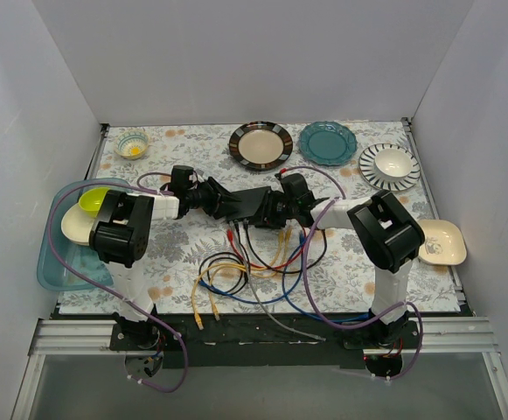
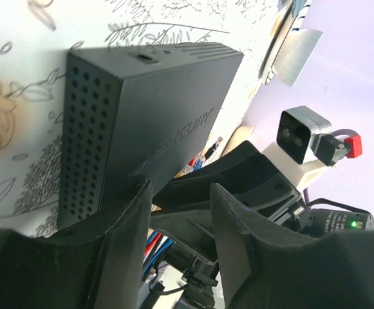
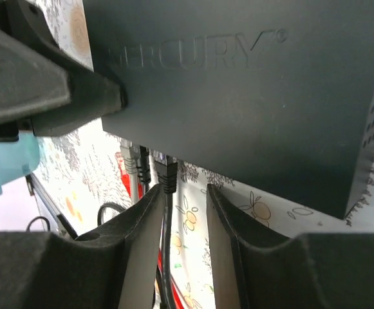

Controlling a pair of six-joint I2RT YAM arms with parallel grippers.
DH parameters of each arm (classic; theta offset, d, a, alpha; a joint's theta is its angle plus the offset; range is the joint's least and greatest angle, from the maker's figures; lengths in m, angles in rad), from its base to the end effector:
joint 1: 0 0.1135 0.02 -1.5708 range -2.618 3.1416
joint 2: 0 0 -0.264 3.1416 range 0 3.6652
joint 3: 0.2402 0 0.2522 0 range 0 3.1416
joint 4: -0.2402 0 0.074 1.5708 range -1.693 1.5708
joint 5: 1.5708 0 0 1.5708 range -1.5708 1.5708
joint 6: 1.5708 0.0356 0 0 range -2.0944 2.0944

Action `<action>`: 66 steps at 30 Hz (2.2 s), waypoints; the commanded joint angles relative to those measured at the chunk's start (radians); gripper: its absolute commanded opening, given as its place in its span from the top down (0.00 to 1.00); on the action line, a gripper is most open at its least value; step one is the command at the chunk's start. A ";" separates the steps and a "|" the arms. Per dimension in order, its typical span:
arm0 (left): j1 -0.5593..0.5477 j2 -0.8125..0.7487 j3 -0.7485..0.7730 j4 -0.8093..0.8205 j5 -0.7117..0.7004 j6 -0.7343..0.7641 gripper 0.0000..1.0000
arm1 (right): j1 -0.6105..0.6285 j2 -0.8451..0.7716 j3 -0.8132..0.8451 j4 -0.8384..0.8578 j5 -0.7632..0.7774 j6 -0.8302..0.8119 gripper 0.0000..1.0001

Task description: Pull the plug from the switch port

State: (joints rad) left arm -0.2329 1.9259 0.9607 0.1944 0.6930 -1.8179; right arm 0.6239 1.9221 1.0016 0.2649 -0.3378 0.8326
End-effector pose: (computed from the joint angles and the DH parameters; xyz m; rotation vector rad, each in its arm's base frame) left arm 0.3580 -0.1083 0.1231 1.5699 -2.1041 1.4241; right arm 0.3114 0.2387 0.1371 0.0504 2.4479 1.1102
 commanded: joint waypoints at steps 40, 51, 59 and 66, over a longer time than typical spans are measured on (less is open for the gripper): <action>0.006 -0.100 -0.083 -0.139 -0.070 0.123 0.60 | -0.009 0.216 -0.135 0.576 -0.069 0.603 0.89; 0.004 -0.039 -0.106 -0.062 0.013 0.078 0.60 | -0.004 0.186 -0.161 0.456 -0.102 0.435 0.99; 0.006 0.008 -0.071 -0.069 -0.006 0.077 0.60 | 0.007 0.175 -0.199 0.413 -0.135 0.361 0.99; 0.006 0.045 -0.031 -0.102 -0.039 0.081 0.61 | 0.010 0.163 -0.208 0.372 -0.170 0.301 0.99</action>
State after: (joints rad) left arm -0.2375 1.9190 0.9199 0.1574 0.8013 -1.7702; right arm 0.6151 2.0842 0.8513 0.8383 -0.4034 1.2354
